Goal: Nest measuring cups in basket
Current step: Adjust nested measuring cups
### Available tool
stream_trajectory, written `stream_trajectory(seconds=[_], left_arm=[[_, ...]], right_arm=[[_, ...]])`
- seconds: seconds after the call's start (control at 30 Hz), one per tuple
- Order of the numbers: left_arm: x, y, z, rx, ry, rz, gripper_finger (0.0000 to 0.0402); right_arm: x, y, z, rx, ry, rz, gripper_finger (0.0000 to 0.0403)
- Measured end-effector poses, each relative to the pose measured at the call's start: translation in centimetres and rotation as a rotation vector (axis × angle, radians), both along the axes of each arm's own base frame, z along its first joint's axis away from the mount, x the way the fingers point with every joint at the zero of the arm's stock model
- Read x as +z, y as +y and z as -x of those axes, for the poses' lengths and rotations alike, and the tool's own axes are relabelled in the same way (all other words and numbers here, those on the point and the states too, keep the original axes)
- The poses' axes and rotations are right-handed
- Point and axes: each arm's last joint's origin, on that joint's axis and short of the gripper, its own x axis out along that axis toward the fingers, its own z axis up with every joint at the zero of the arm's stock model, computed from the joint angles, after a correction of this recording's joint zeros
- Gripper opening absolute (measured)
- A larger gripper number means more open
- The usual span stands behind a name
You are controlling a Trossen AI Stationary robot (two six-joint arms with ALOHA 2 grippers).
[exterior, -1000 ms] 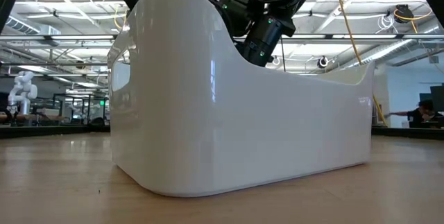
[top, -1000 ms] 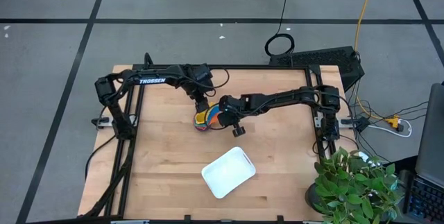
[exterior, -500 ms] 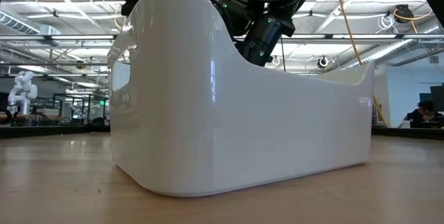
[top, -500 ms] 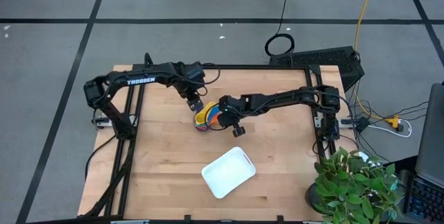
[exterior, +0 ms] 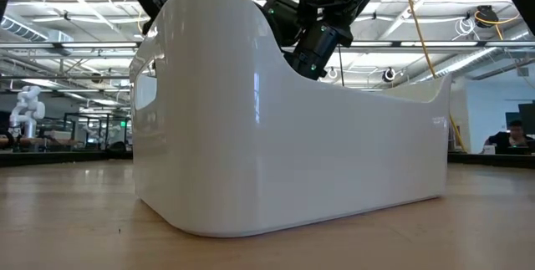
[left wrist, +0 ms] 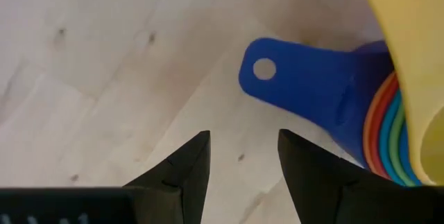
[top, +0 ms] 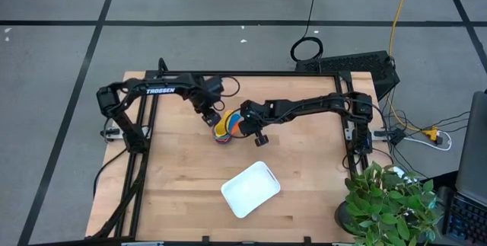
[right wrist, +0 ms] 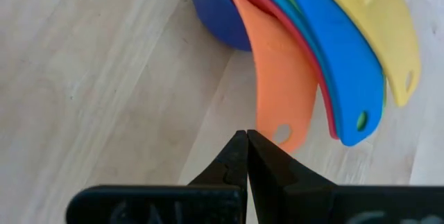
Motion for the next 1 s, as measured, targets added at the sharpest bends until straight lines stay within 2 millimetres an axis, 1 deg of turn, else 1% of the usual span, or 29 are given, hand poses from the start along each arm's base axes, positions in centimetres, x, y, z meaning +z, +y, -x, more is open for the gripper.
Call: stream_trajectory(seconds=[0.17, 0.37, 0.53, 0.87, 1.0], left_arm=[[-0.8, -0.3, -0.2, 0.015, -0.032, -0.012, 0.017], [-0.7, 0.0, -0.7, 0.01, -0.091, -0.043, 0.017], [-0.7, 0.1, -0.8, -0.006, -0.102, -0.053, 0.017], [-0.4, 0.6, -1.6, -0.052, -0.194, -0.112, 0.017], [-0.4, 0.6, -1.7, -0.064, -0.197, -0.117, 0.017]], right_arm=[[0.0, -0.1, 0.0, 0.011, -0.007, -0.012, 0.0], [0.1, -0.1, -0.1, 0.018, -0.021, -0.014, 0.0], [0.1, -0.3, -0.1, 0.013, -0.027, -0.012, 0.0], [0.4, -1.5, -0.3, -0.006, -0.076, 0.005, 0.0], [0.4, -1.9, -0.3, -0.015, -0.075, 0.007, 0.0]])
